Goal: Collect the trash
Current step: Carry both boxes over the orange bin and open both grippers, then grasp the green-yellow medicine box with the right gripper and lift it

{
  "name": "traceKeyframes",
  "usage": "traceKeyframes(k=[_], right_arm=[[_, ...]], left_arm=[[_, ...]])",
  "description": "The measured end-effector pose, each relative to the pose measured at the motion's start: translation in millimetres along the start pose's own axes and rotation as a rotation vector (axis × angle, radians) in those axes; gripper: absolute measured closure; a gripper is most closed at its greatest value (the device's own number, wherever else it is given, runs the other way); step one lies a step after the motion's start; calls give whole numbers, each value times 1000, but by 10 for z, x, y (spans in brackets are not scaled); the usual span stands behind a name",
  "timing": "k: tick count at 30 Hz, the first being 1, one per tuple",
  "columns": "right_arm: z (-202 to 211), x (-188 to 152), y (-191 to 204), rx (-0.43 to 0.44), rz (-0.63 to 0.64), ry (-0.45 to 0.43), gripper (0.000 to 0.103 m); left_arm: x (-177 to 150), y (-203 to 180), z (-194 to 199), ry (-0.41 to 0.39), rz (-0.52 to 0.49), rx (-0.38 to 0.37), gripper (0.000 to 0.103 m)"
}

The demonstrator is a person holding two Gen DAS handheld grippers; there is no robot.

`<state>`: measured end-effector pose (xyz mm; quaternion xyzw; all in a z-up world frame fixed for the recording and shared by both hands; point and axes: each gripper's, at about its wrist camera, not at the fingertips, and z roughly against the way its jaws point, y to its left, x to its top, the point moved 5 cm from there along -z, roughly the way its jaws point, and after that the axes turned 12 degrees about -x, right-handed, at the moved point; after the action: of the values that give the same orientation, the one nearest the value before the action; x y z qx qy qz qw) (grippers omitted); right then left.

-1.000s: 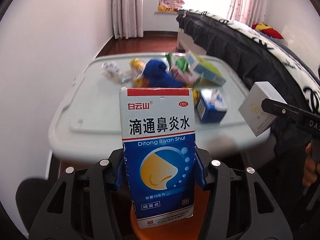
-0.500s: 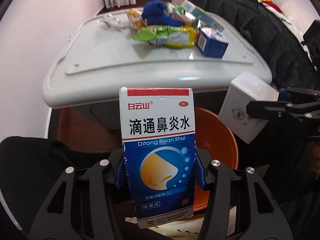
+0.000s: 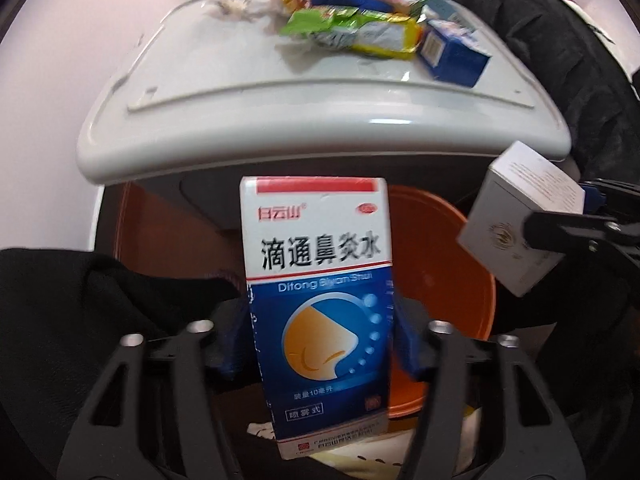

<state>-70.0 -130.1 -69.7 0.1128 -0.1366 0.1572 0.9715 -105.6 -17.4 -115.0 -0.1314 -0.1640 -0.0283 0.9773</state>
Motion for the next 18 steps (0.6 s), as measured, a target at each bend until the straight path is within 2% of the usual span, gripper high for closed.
traceKeyframes(k=[1, 6, 13, 18], right_arm=[[6, 6, -40, -3, -20, -5, 19], [127, 61, -178, 13, -77, -46, 18], [309, 177, -309, -27, -93, -102, 18], [373, 259, -386, -52, -105, -129, 18]], left_arm=[[-4, 34, -5, 2, 17, 5, 11], [-13, 129, -2, 5, 61, 3, 11], [18, 95, 1, 2, 41, 15, 11], [133, 95, 67, -35, 39, 22, 11]])
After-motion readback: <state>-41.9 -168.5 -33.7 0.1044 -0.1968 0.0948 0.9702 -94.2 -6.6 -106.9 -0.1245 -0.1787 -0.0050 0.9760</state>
